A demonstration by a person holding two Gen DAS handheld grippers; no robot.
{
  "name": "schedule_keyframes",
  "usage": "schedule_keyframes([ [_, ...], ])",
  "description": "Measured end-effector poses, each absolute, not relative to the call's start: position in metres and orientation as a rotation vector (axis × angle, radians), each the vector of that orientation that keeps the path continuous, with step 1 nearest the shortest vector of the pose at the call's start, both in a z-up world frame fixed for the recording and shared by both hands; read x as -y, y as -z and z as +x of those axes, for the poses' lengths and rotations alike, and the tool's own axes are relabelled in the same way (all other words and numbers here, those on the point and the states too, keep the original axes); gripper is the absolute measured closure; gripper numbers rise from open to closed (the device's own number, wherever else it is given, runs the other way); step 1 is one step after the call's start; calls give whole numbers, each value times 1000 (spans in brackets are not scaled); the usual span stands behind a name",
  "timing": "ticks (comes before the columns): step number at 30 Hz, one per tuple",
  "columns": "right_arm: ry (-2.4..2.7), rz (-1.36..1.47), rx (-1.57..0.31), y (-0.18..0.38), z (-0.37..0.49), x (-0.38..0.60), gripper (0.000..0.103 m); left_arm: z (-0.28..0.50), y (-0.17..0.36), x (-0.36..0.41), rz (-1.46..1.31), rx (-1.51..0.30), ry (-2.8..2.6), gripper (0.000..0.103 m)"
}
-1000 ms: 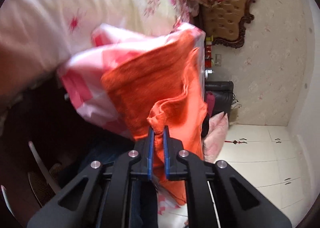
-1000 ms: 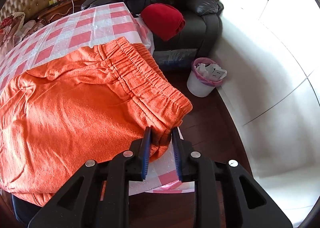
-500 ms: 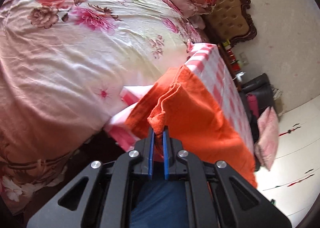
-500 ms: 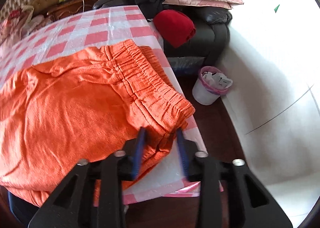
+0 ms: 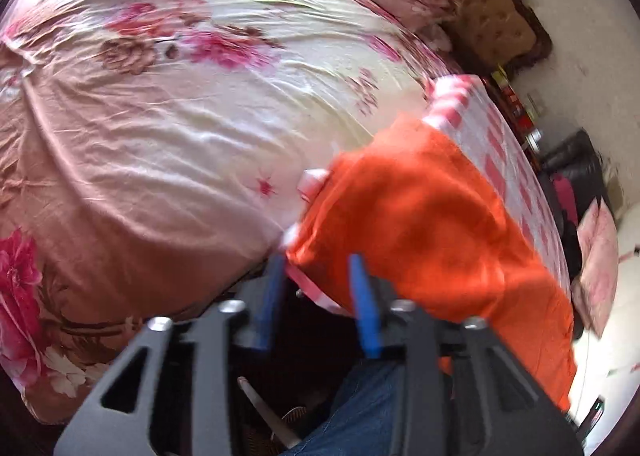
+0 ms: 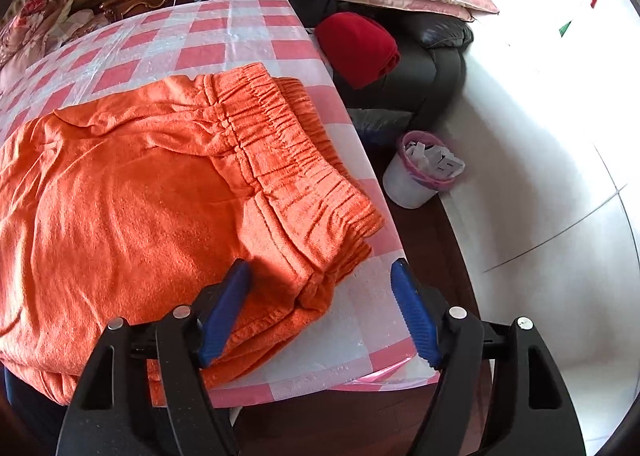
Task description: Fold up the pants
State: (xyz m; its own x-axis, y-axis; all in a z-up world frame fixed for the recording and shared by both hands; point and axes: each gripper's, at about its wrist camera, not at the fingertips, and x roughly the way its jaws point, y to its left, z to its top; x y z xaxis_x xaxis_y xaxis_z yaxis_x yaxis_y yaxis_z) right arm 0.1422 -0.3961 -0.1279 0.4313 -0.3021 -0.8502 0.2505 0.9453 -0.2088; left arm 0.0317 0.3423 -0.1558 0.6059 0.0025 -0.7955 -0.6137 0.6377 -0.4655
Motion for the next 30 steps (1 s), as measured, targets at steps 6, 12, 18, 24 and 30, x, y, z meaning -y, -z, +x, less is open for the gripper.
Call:
schedule_keyframes([
  [6, 343, -37, -1075, 129, 143, 399, 33, 73, 134, -394, -857, -724, -81, 59],
  [12, 346, -32, -1097, 129, 145, 400, 32, 148, 158, -409, -731, -826, 119, 60],
  [18, 361, -54, -1116, 129, 149, 398, 30, 166, 172, -406, -758, -841, 209, 95],
  [24, 381, -76, -1118, 130, 151, 397, 27, 168, 153, -407, -570, -859, 12, 98],
  [30, 345, -16, -1112, 129, 148, 406, 27, 175, 155, -389, -465, -930, -85, 98],
])
